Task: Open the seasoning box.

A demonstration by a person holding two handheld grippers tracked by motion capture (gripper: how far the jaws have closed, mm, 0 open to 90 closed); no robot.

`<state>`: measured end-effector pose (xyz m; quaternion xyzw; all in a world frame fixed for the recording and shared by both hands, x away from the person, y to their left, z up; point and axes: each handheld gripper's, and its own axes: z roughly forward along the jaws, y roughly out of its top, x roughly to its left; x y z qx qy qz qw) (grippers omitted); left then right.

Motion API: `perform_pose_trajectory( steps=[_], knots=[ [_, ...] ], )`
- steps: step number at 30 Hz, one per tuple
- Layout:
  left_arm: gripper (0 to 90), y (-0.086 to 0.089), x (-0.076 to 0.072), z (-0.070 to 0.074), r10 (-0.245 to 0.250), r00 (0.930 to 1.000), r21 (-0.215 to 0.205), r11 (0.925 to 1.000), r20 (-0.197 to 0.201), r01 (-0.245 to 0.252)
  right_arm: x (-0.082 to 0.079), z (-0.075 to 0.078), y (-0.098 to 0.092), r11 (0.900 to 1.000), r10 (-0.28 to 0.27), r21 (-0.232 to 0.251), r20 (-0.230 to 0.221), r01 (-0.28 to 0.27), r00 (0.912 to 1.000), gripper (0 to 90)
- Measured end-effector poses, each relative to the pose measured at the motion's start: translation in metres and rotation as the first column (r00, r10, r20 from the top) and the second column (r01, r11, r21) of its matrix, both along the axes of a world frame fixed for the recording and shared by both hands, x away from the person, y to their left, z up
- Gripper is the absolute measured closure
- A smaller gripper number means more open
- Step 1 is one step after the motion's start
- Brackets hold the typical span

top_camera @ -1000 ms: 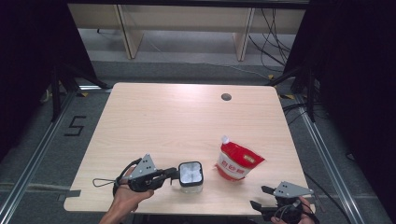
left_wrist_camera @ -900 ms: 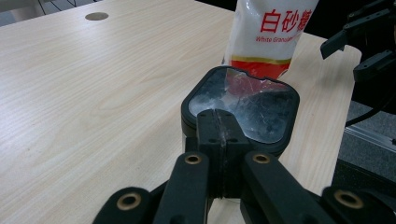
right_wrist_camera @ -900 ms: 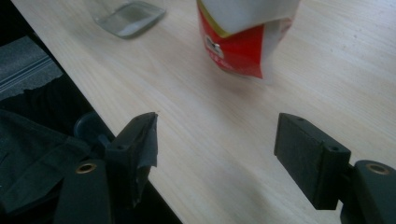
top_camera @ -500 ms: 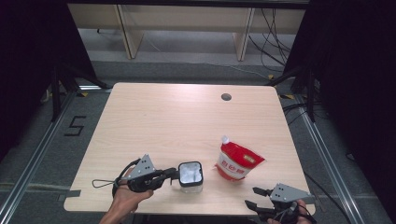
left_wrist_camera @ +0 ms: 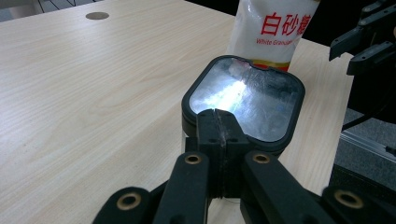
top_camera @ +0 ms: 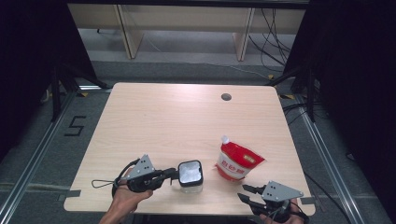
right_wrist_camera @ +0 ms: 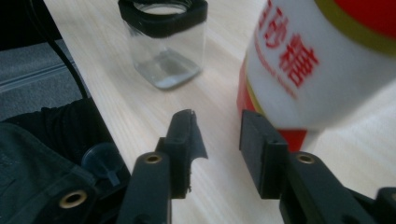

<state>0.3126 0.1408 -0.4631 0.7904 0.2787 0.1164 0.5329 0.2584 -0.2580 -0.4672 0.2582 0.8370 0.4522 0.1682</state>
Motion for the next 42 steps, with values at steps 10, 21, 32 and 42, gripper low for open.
perform_pose_trajectory(
  steps=[10, 21, 32, 42],
  knots=[
    [89.0, 0.001, -0.001, -0.001, 0.003, 1.0000, 0.000, 1.0000, -0.004, -0.003, 0.011, 0.003, 0.038, 0.993, 0.121, 0.007, 0.075, -0.122, 0.9898, 82.9],
    [89.1, 0.002, 0.000, -0.001, -0.002, 1.0000, 0.004, 1.0000, 0.003, 0.002, 0.033, 0.005, 0.074, 0.983, 0.182, 0.002, 0.110, -0.183, 0.9772, 90.0],
    [89.1, 0.002, -0.001, -0.002, 0.002, 1.0000, 0.001, 1.0000, 0.004, -0.002, 0.044, 0.006, 0.093, 0.980, 0.199, 0.000, 0.114, -0.201, 0.9733, 90.0],
    [83.7, 0.005, 0.001, -0.003, -0.007, 0.9999, -0.008, 0.9999, 0.011, 0.007, 0.047, 0.010, 0.106, 0.975, 0.222, -0.010, 0.122, -0.223, 0.9672, 90.0]
  ],
)
